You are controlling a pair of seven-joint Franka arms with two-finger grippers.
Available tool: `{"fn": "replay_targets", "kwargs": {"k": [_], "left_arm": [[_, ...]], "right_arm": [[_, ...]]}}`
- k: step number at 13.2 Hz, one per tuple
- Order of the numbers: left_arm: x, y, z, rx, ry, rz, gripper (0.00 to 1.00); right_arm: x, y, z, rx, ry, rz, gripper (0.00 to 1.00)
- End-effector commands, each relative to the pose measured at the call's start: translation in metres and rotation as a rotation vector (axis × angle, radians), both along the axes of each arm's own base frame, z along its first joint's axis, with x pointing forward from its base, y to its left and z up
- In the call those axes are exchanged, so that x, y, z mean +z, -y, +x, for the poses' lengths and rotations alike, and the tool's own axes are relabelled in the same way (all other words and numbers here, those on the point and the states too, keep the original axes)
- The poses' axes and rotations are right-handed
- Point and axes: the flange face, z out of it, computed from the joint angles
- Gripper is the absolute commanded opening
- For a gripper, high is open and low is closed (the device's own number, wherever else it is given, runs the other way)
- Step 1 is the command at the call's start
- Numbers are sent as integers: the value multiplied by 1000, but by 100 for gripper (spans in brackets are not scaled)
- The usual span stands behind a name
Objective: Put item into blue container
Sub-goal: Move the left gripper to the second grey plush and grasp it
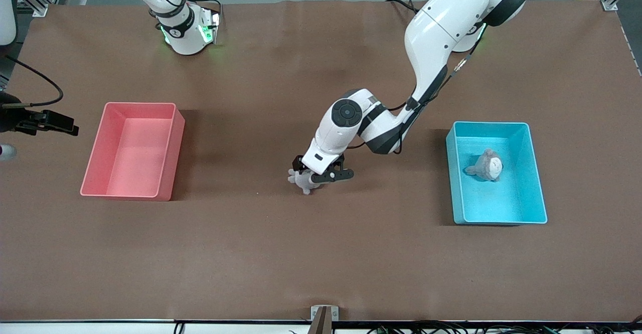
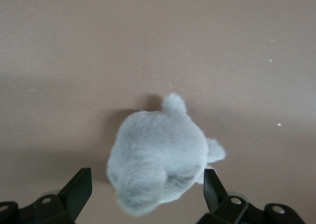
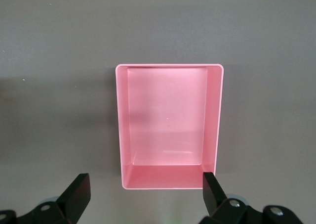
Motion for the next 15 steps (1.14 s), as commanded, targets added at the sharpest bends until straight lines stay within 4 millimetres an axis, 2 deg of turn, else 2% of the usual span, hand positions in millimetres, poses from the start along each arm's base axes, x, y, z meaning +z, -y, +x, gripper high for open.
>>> {"fn": "replay_targets", "kwargs": {"k": [1,7,10,13,15], "left_arm": [[-6,6,5,21,27,-31,100],[-20,14,-2,13,29,-47,100],[-25,16,-4,5,37,-49,97],[-21,14,0,12,55,-65,61],[-18,10,5,18,63,-64,46]], "right_arm": [[4,-2,-24,20,31,-14,100],[45,4,-46,62,86,-22,100],[47,3,-50,61,75,-21,100],[62,2,-62,55,66,-10,100],[59,1,-61,50,61,-2,100]]}}
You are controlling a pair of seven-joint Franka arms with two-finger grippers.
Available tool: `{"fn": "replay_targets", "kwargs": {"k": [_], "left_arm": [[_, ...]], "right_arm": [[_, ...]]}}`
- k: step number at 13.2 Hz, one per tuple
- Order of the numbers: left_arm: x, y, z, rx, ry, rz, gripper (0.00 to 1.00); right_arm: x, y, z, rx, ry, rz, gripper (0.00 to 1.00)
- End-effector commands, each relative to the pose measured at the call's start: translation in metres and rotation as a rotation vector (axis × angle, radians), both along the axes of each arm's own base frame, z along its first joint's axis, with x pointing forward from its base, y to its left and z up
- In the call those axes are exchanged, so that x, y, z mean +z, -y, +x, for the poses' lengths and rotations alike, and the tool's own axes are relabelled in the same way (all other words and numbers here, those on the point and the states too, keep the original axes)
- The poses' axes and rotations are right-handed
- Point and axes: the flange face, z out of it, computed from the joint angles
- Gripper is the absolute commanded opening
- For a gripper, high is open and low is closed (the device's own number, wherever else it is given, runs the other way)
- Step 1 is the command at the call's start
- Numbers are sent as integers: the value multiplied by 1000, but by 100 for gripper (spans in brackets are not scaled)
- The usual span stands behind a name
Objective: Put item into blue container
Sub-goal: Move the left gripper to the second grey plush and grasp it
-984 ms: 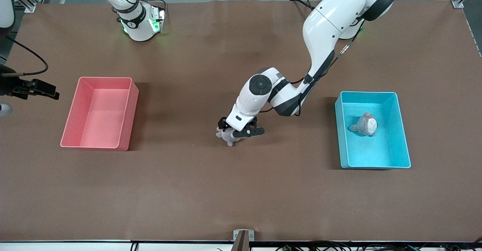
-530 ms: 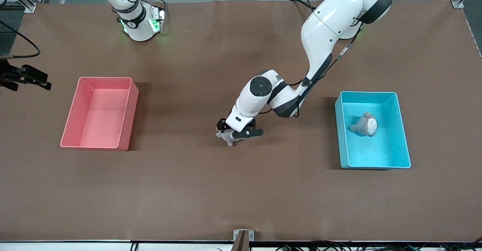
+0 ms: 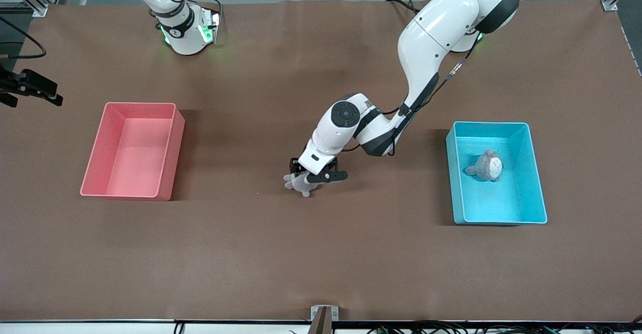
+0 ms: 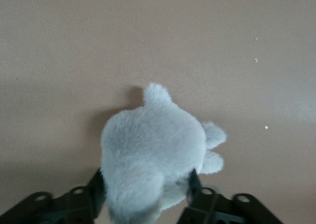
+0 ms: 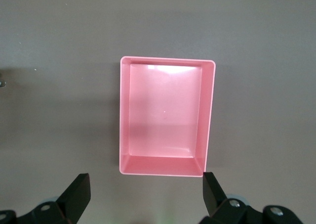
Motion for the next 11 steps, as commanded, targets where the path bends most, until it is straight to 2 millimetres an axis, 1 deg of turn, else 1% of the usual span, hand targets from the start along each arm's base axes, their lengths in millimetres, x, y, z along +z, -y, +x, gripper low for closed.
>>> {"fn": "replay_targets", "kwargs": {"k": [1,2,3,4,5,6,7,8,9,10,11], "left_arm": [[6,-2,10,18,31,-3,41],[9,-3,11,21,34,-6,36],[20,-4,15,26,45,-14,34],[30,-7,19,34,54,-19,34],[35,-11,21,39,55,-18,34],[48,-16,25,46,66,-20,34],[55,-19,24,45,62,-7,34],[66,-28,28,53,62,6,34],[79,-34,25,49,55,28,32],[91,-48,28,57,53,48,31],[102,-59,25,55,49,71,31]], "right_arm": [[0,-2,-11,-1,-3,2,100],[0,-4,-11,-1,-7,12,100],[0,-5,-12,-1,-10,26,100],[0,-5,-13,-2,-17,32,100],[0,-5,-14,-2,-19,32,100],[-1,-5,-16,-2,-20,33,100],[-1,-6,-18,-2,-20,33,100],[0,-6,-21,-1,-19,34,100],[0,-6,-21,1,-17,34,100],[1,-6,-23,0,-16,34,100],[-1,-5,-24,-2,-20,35,100]]}}
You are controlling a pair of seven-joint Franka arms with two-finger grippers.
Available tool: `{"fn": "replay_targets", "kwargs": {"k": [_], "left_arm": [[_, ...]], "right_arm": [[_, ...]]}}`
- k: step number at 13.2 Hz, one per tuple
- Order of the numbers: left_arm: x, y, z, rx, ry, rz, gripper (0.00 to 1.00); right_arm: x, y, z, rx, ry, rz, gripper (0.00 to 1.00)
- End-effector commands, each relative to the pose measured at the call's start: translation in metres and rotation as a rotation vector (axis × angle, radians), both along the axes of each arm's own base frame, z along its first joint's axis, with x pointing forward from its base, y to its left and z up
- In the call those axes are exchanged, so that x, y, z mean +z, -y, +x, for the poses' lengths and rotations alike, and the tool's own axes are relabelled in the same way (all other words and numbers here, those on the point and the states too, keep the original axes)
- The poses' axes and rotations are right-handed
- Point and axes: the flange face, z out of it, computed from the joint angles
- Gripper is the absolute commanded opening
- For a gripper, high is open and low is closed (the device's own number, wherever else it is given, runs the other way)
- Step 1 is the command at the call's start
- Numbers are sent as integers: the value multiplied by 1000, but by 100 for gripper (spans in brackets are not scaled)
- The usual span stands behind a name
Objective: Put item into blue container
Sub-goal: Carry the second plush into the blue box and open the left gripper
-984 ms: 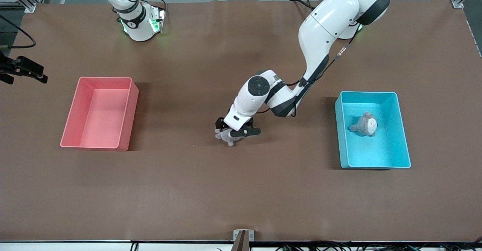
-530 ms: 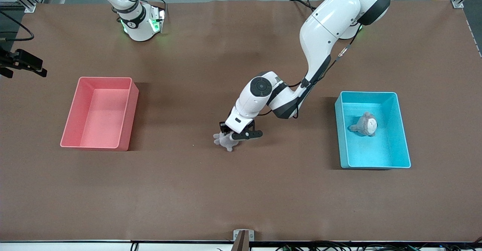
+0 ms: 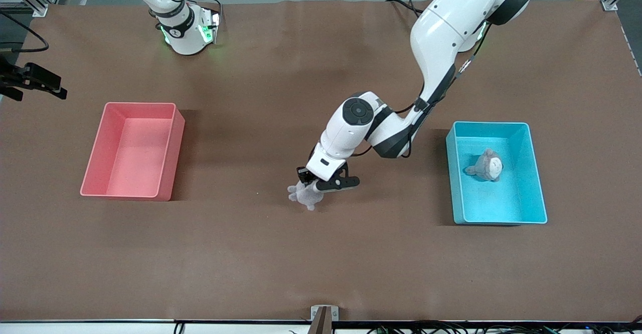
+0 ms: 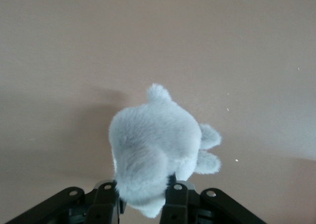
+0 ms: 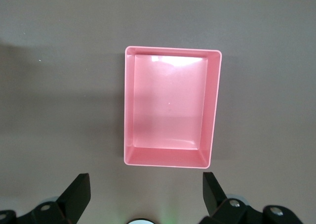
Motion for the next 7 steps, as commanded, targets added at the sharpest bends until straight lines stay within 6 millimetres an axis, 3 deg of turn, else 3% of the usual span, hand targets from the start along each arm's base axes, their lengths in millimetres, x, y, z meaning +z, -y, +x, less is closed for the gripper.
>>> {"fn": "replay_targets", "kwargs": {"k": [1,7], "left_arm": [[40,-43,-13,11,-11,83,29],[83,-167,-32,-122,-70,327,27]], "right_arm": [[2,-1,-18,-6,14,18,100],[2,1,-18,-7,11,18,100]]}}
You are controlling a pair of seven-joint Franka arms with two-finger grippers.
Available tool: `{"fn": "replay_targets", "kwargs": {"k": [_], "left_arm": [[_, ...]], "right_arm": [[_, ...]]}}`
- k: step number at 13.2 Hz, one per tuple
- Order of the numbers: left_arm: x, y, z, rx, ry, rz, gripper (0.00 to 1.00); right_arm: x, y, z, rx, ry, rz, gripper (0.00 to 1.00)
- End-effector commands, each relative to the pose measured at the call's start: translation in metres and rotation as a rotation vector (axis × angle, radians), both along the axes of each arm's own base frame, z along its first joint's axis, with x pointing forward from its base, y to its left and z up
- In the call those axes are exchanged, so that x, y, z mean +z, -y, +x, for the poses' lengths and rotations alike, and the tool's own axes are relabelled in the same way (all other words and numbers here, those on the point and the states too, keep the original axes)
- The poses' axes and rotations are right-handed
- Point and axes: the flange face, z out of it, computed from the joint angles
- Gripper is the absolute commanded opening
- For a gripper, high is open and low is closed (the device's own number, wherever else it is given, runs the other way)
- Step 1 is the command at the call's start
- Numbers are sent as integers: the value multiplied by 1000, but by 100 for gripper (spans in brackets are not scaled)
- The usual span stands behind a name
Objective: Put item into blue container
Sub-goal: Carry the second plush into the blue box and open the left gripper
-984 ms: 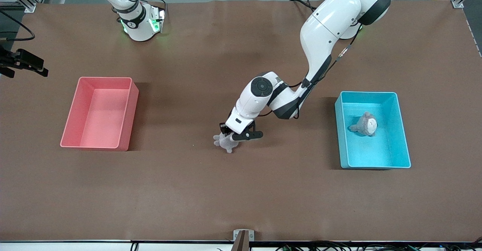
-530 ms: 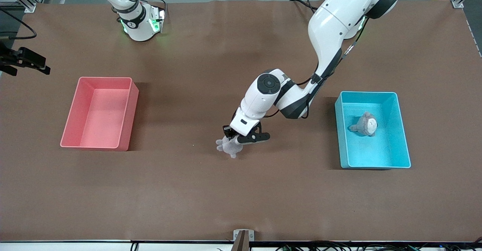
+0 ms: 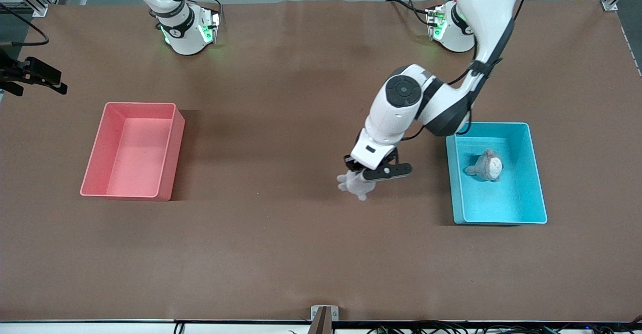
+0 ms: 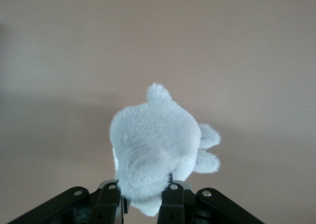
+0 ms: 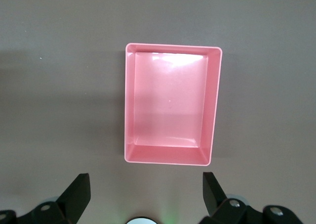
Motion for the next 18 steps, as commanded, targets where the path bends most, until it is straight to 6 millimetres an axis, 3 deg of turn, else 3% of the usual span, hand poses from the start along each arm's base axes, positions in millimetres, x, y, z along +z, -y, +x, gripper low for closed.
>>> {"fn": "replay_targets", "kwargs": {"k": [1,5,7,9,11,14,18], "left_arm": [[24,-68,-16,-93,-42,126,27],[40,-191,6,-233,-99,209,27],[38,-248,19,-300,-115,217,27],[23,-302,29,-343,-143,221,27],[7,-342,37,-379,-160,240,27],[-18,-375,49,-404,-140,271,27],[-51,-386,64,-400,-108,243,27]], "right_arm": [[1,2,-10,-8,9,16,100],[1,-1,-11,-8,9,17,100],[1,1,-10,-11,12,19,100],[1,0,-10,-9,12,19,100],[1,-1,-10,-9,11,26,100],[3,-1,-10,-9,24,30,100],[6,-1,-8,-11,45,31,100]]}}
